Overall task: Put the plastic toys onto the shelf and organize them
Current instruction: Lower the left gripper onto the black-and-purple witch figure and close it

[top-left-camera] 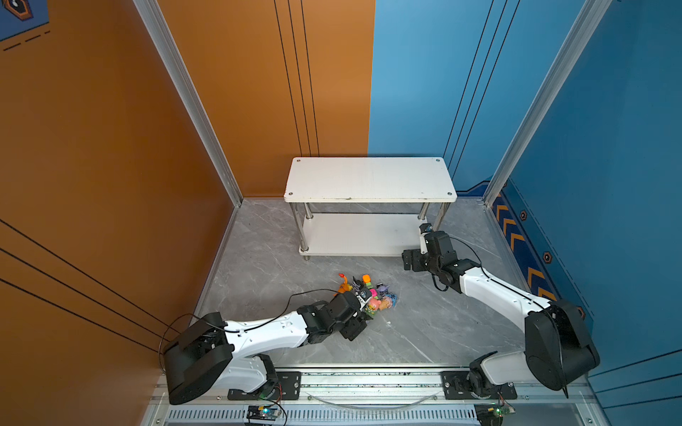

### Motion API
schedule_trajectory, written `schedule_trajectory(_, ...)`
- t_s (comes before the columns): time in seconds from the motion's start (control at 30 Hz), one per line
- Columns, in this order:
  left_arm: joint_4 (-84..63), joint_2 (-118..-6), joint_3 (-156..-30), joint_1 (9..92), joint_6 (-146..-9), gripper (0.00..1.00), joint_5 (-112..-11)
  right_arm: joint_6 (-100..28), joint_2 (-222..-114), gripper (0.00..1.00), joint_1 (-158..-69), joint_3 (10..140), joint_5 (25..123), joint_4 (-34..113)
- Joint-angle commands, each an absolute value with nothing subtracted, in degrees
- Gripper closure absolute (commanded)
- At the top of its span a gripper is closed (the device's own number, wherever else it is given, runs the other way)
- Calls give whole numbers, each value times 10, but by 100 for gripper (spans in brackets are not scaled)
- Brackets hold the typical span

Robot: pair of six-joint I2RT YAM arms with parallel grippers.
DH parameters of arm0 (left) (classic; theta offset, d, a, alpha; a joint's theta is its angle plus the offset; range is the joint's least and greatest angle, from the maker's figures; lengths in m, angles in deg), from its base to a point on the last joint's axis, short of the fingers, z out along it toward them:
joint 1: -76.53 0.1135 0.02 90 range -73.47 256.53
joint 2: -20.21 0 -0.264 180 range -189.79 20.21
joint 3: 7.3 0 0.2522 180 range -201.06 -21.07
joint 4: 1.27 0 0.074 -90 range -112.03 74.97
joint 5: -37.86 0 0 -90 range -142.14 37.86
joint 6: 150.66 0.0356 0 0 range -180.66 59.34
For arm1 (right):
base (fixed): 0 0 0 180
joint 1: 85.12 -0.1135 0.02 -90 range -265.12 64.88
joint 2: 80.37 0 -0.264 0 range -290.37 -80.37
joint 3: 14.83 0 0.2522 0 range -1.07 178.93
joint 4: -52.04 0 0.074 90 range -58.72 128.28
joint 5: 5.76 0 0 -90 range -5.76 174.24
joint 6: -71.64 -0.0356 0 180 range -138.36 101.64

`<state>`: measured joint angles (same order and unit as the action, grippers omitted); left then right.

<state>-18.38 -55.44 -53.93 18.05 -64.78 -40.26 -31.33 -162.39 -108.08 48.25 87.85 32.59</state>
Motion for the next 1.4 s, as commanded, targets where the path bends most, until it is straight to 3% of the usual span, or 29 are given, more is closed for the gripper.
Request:
schedule_trajectory(0.0, -174, -573, -552, 172, -650, 15, -378, -319, -1629, 2, -1089, 507, 884, 292)
schedule_trajectory(1.37, -128, -696, -559, 183, -673, 17, -404, -311, -1611, 2, -1086, 487, 908, 287)
